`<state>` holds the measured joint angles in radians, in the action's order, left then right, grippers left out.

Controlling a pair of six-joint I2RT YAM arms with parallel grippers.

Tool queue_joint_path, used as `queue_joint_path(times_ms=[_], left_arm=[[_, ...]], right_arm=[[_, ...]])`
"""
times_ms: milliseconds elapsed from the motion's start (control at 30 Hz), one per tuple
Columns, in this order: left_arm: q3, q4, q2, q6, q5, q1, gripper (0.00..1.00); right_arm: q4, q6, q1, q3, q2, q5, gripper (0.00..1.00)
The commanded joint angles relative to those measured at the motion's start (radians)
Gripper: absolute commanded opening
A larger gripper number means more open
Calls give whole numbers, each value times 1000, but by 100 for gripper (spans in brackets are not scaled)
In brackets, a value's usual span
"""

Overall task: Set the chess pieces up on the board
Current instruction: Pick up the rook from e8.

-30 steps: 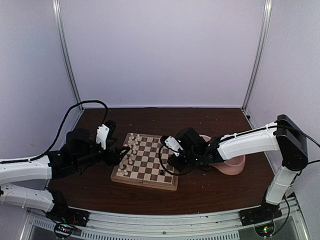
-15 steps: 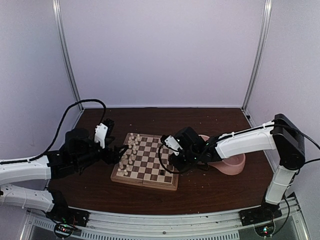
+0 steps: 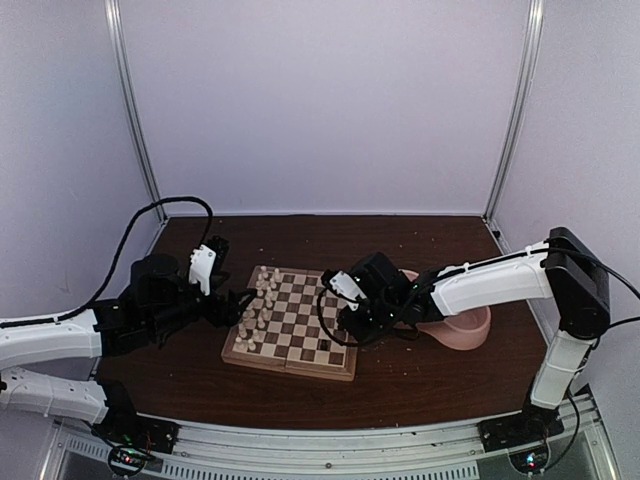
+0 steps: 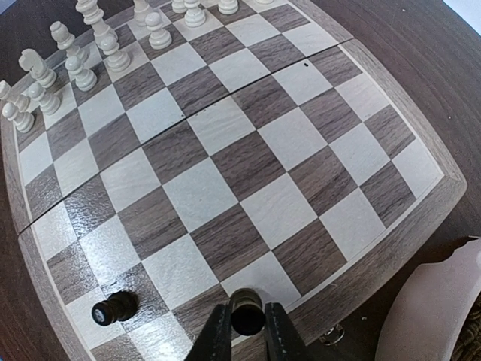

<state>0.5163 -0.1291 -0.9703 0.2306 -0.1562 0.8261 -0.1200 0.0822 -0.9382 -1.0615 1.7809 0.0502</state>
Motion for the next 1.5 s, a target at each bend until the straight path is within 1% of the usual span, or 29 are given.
queue_joint_path(times_ms=[0,33,67,233,467,533,633,833,967,1300,1467], left_arm=[[30,-10,1,8,1,-2,79],[30,-8,1,7,2,-2,79],[30,-8,0,8,2,-2,79],[30,-7,5,7,6,-3,79],[31,-3,8,9,6,-2,79],[31,-3,7,8,5,-2,79],[32,-4,4,8,5,-2,79],[33,-1,5,7,7,-2,79],[33,-1,4,8,9,-2,79],[18,-29,-25,20,-5,-2,79],[-1,-37,13,20,-20,-2,78]], right_arm=[[-14,12,7,-29,6,18,20],[-15,11,6,-28,5,17,25],[-17,11,7,-29,4,16,26],[-23,10,8,-31,7,12,27],[-36,8,7,-44,19,21,25],[-37,8,6,-45,21,22,22],[-39,8,7,-46,21,24,16],[-46,10,9,-49,23,13,15],[-47,11,9,-52,23,7,10],[-66,29,57,-103,10,-41,11],[-95,39,101,-182,36,-129,10]])
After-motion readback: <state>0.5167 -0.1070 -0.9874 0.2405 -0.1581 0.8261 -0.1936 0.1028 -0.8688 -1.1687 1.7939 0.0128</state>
